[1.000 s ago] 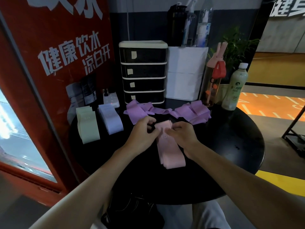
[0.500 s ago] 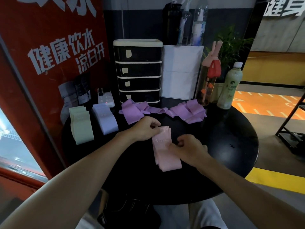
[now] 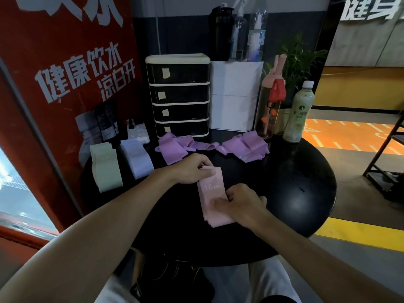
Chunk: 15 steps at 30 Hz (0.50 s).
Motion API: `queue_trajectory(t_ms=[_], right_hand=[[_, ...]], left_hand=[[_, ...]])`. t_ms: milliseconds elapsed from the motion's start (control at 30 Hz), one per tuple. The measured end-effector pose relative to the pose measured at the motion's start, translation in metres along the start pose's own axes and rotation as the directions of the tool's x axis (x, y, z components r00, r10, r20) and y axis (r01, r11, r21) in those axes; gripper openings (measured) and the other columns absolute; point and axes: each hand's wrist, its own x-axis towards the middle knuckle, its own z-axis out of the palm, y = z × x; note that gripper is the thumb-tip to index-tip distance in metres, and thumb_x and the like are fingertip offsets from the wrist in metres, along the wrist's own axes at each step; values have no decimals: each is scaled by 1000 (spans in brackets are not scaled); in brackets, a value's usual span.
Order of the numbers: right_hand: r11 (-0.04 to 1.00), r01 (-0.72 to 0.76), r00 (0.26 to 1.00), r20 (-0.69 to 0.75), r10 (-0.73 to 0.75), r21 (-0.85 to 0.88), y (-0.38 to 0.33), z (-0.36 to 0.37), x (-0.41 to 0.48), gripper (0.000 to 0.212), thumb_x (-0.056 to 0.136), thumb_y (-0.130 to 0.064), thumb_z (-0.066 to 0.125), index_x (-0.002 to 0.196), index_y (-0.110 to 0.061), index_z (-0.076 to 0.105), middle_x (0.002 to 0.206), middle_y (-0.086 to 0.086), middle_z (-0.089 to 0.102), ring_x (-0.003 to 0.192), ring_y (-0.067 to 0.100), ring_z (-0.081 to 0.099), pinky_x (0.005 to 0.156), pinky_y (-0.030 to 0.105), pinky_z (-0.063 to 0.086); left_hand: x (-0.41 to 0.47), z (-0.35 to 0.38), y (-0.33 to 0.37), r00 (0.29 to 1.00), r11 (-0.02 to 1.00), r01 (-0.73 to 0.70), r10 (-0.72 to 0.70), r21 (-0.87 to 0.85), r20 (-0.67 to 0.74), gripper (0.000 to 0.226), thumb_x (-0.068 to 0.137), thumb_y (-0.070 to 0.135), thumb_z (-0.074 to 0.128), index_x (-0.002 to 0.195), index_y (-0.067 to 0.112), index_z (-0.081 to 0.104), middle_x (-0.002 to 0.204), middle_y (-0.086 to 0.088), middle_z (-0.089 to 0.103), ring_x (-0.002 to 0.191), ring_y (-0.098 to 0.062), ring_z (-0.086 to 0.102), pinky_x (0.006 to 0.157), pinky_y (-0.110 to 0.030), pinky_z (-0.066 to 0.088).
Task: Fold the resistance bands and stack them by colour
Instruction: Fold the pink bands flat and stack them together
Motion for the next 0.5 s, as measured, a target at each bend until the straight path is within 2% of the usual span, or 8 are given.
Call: queue_trajectory(t_ms=[133,233,300,367,500], right_hand=[[1000,-3,1000,-19,4,19,0,0,-1,34,81,-54,62,88,-21,61,91,-6,62,99,20,52,85,38,30],[997,41,999,-31,-39,61,0,0,-3,32,82,-50,63,98,-24,55,87,-15,56,87,8,52,83,34,25],[996,48,998,-29,-46,78,-1,0,-4,33,82,-48,64,102,-25,52,85,-18,52,82,3,48,83,33,23],[995,40,999,-33,-37,94,-1,-1,-4,37,82,-48,66,105,-24,49,85,-19,50,84,4,47,83,32,22],[993,-1,1000,-3,1,119,-2,-2,-4,46,83,-47,66,117,-20,51,99,-11,54,93,11,48,85,31,21]], left_hand=[[-3,-5,-1,1000,999,-19,19,-49,-11,15,91,27,70,102,18,65,102,-4,69,97,-21,65,93,-41,53],[-5,-10,2,1000,998,1,0,-63,24,19,91,28,69,104,16,64,105,-5,69,100,-23,66,93,-41,54],[-6,-11,2,999,997,13,-9,-79,48,20,91,28,69,105,16,62,104,-11,69,91,-24,66,90,-41,53],[-7,-11,3,997,994,33,-25,-102,73,22,90,28,71,106,16,60,100,-13,69,82,-17,63,84,-38,54],[-8,-12,6,994,994,43,-33,-99,101,27,86,29,75,105,22,58,90,0,64,77,-10,59,76,-30,51]])
